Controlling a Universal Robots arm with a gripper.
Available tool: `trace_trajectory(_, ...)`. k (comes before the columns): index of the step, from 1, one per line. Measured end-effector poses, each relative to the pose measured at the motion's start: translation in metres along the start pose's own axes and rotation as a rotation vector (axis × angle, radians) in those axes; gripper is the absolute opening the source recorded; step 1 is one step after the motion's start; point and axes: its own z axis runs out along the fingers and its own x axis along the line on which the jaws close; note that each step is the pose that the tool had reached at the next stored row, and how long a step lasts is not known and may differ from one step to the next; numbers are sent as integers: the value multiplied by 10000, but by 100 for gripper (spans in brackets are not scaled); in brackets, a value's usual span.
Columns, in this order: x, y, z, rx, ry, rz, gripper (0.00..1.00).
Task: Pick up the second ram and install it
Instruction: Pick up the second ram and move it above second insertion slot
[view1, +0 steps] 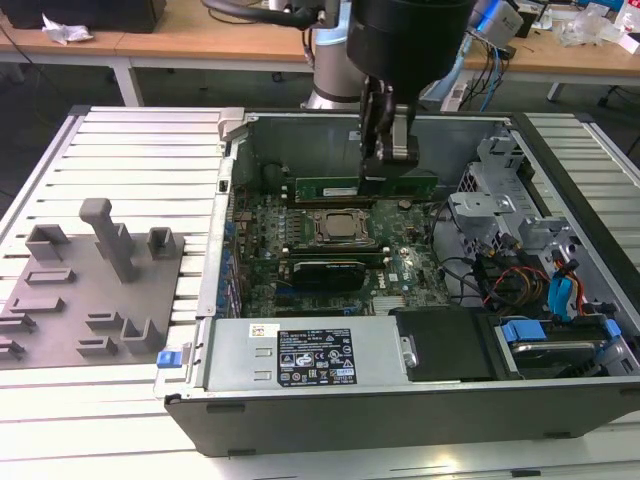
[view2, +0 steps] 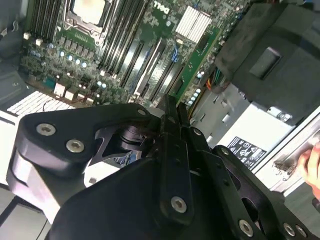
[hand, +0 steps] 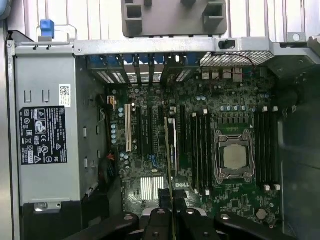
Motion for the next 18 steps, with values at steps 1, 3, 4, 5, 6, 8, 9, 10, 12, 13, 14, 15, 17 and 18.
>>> trace_trajectory(1, -2, -35, -1, 0, 0, 0, 14)
trace_trajectory(3, -3, -74, -1, 0, 0, 0, 14)
trace_trajectory(4, -5, -115, -1, -1, 0, 0, 14)
trace_trajectory(5, -6, -143, -1, 0, -1, 1, 14)
trace_trajectory(6, -7, -163, -2, 0, 0, 0, 14)
trace_trajectory(8, -11, -258, -3, 0, 0, 0, 14)
trace_trajectory(9, -13, -302, -4, 0, 0, 0, 14)
trace_trajectory(10, -15, -336, -4, 0, -1, 1, 14)
trace_trajectory(12, -17, -384, -4, 0, 0, 0, 14)
trace_trajectory(13, -18, -409, -5, -1, 0, 0, 14)
trace_trajectory(14, -18, -430, -5, -1, -1, 1, 14)
trace_trajectory(15, -20, -457, -5, 0, 0, 0, 14)
trace_trajectory(17, -23, -543, -6, -1, 0, -1, 14)
trace_trajectory(18, -24, -577, -7, -1, 0, 1, 14)
